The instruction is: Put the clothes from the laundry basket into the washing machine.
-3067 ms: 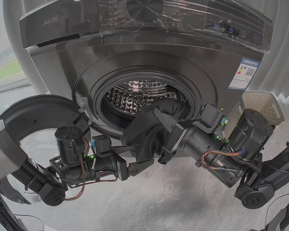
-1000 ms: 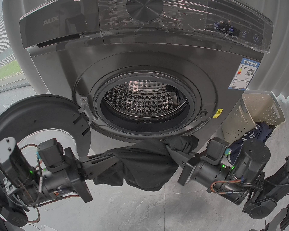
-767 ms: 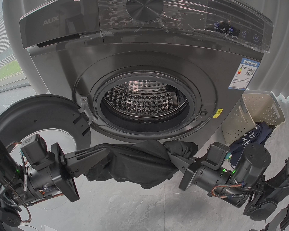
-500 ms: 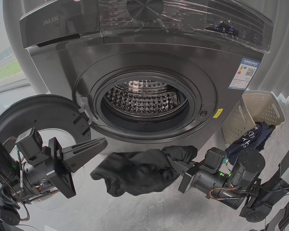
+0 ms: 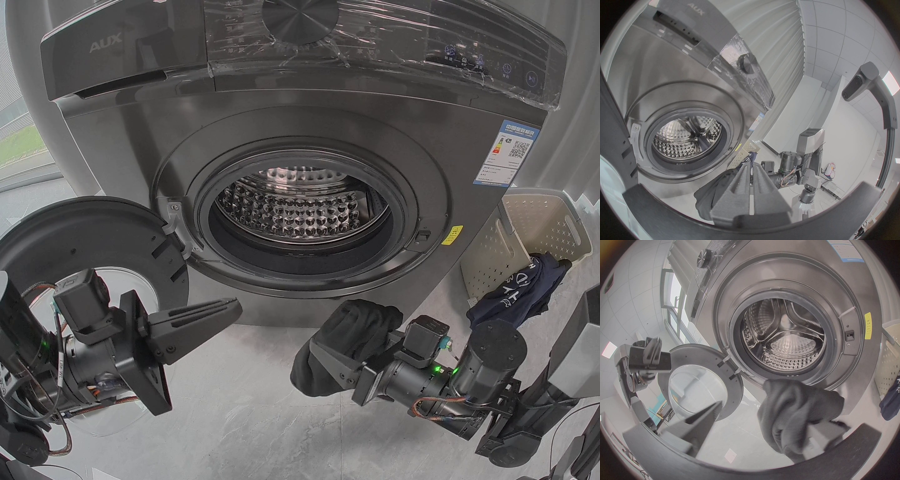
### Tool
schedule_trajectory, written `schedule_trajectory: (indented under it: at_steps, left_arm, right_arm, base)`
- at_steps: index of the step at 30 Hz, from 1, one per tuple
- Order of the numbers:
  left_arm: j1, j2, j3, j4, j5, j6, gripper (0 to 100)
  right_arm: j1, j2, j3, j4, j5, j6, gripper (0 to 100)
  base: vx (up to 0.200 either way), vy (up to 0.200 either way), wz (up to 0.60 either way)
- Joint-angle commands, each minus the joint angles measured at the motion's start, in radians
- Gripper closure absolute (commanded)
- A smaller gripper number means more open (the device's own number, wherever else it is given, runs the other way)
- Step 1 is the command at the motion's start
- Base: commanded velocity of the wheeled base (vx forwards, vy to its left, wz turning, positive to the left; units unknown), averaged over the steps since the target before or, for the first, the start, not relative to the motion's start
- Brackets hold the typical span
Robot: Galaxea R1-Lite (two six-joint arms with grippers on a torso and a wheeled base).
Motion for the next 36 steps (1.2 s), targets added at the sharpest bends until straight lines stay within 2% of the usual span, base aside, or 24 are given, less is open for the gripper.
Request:
schedule_trajectory:
  at_steps: [1,3,9,22,23,32,36]
  left_arm:
    - [0.028,0.075,0.028,-0.005,-0.005,0.002,100]
    - [0.053,0.110,0.030,-0.024,-0.005,0.011,100]
    - [0.117,0.135,0.031,-0.097,-0.008,0.000,100]
    - [0.128,0.149,0.037,-0.096,-0.025,-0.003,100]
    - [0.128,0.162,0.045,-0.097,-0.025,0.002,100]
    - [0.113,0.219,0.076,-0.099,-0.023,0.013,100]
    - [0.107,0.227,0.085,-0.108,-0.023,0.027,100]
  right_arm:
    - [-0.015,0.027,-0.037,-0.005,-0.002,-0.001,0]
    - [-0.018,0.024,-0.049,-0.007,-0.005,0.001,0]
    - [-0.021,0.001,-0.067,-0.007,-0.011,0.013,0]
    - [-0.041,-0.048,-0.087,-0.007,-0.013,0.013,0]
    - [-0.038,-0.067,-0.096,-0.005,-0.008,0.011,100]
    - [-0.025,-0.073,-0.165,-0.002,0.003,0.010,100]
    - [-0.025,-0.062,-0.198,-0.001,0.003,0.010,100]
  base:
    - [0.000,0.000,0.00]
    - [0.000,0.000,0.00]
    - [0.000,0.000,0.00]
    - [0.000,0.000,0.00]
    - [0.000,0.000,0.00]
    - [0.000,0.000,0.00]
    - [0.000,0.000,0.00]
